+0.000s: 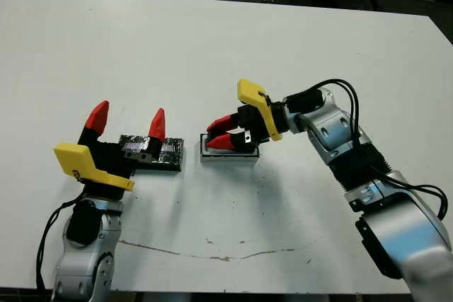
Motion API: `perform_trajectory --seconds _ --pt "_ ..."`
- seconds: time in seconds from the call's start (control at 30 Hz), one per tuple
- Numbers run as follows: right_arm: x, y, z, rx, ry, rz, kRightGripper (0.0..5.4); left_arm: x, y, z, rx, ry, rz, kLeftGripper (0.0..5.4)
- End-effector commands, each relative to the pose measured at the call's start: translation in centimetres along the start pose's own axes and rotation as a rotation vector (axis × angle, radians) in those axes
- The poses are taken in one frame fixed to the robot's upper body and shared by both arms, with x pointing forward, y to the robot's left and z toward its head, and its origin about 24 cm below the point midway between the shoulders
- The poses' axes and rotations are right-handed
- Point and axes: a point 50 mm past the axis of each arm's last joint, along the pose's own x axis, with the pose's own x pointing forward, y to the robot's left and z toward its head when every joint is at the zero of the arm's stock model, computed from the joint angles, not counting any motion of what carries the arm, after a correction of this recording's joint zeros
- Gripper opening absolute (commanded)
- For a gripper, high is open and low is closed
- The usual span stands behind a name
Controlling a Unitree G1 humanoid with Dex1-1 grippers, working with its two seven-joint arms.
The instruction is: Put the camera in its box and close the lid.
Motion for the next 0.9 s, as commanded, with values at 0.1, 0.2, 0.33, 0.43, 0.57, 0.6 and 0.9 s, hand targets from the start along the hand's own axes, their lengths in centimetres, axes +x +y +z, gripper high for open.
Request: perform_trajectory --seconds 0.1,0.2,0.33,0.43,0.57,0.6,0.9 --pt "-0.8 0.0 -0.5 0.013 0.091 0.078 2.03 -0.3 0.1 -0.4 0.001 0.014 0.004 5.4" --pt "-0.9 -0.1 -0.4 -0.025 0.098 0.093 2.45 -0.3 0.1 -0.5 0.001 0.015 0.006 5.4" --pt "-1.0 -0.1 -0.3 -0.061 0.1 0.086 3.06 -0.4 0.1 -0.5 0.023 0.015 0.005 5.4" --pt "-1.1 -0.2 -0.2 -0.075 0.104 0.07 3.52 -0.4 0.0 -0.6 0.003 0.019 0.004 5.4" --pt "-1.4 -0.4 0.1 -0.061 0.095 0.046 4.13 -0.5 0.0 -0.6 -0.006 0.025 0.005 5.4" --pt "-1.6 -0.5 0.3 -0.063 0.088 0.04 4.28 -0.4 0.0 -0.6 -0.005 0.024 0.004 5.4" --pt "-2.8 -0.4 1.3 -0.101 0.051 0.01 5.39 -0.5 0.0 -0.7 0.001 0.029 0.0 5.4"
